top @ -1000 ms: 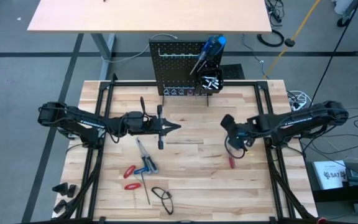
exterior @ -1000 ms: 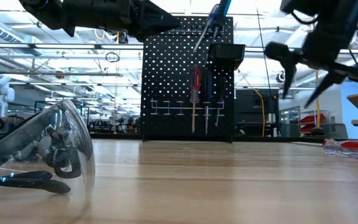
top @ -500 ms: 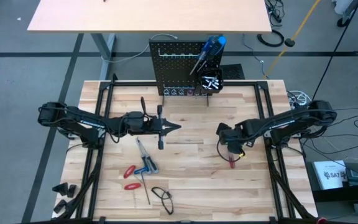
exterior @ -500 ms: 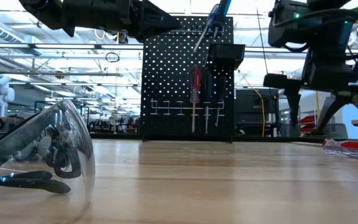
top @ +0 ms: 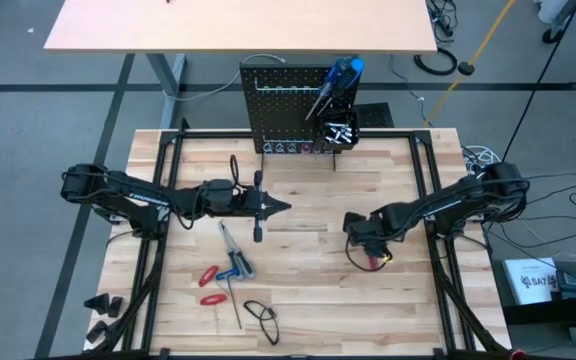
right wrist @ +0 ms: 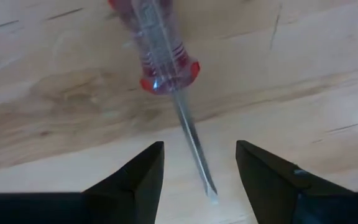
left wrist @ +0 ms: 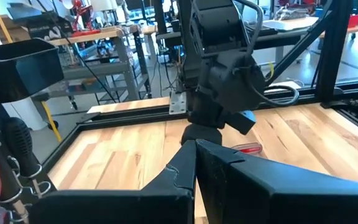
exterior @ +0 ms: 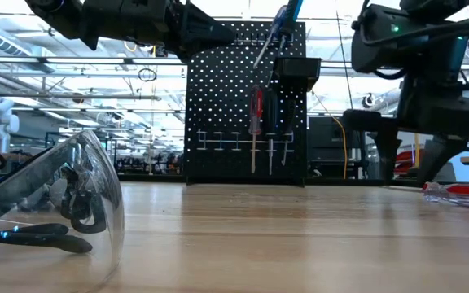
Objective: Hang tools onto peg board
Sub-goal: Hang the red screwdriver on the pegboard
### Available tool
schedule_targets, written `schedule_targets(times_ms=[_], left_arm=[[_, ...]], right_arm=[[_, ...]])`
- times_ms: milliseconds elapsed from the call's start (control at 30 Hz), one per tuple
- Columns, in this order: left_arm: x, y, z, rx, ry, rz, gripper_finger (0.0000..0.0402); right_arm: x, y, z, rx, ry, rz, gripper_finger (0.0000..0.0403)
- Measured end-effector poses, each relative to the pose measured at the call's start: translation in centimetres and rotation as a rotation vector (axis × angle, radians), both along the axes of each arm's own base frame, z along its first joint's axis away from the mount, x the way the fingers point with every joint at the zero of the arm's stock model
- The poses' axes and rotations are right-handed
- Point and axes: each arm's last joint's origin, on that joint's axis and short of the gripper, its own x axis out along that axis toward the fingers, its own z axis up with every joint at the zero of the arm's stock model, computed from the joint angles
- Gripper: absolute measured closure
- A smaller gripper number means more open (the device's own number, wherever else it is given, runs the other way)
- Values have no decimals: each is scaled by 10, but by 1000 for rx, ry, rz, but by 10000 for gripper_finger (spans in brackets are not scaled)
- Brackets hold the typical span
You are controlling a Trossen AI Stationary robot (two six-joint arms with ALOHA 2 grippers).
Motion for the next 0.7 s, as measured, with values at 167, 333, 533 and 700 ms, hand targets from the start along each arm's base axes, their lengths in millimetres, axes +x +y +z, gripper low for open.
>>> schedule_targets(times_ms=[167, 333, 533, 700], left_arm=[[0, 0, 0, 0, 1, 0, 391], [0, -1, -1, 0, 6, -3, 389], [-2, -5, 2, 26, 2, -19, 352], [-9, -9, 14, 32, -37, -35, 311]], right_arm=[[4, 1, -4, 10, -19, -46, 240], [4, 4, -7, 112, -15, -158, 283], [9, 6, -7, 241, -105, -442, 357], [16, 10, -6, 356, -178, -618, 392]])
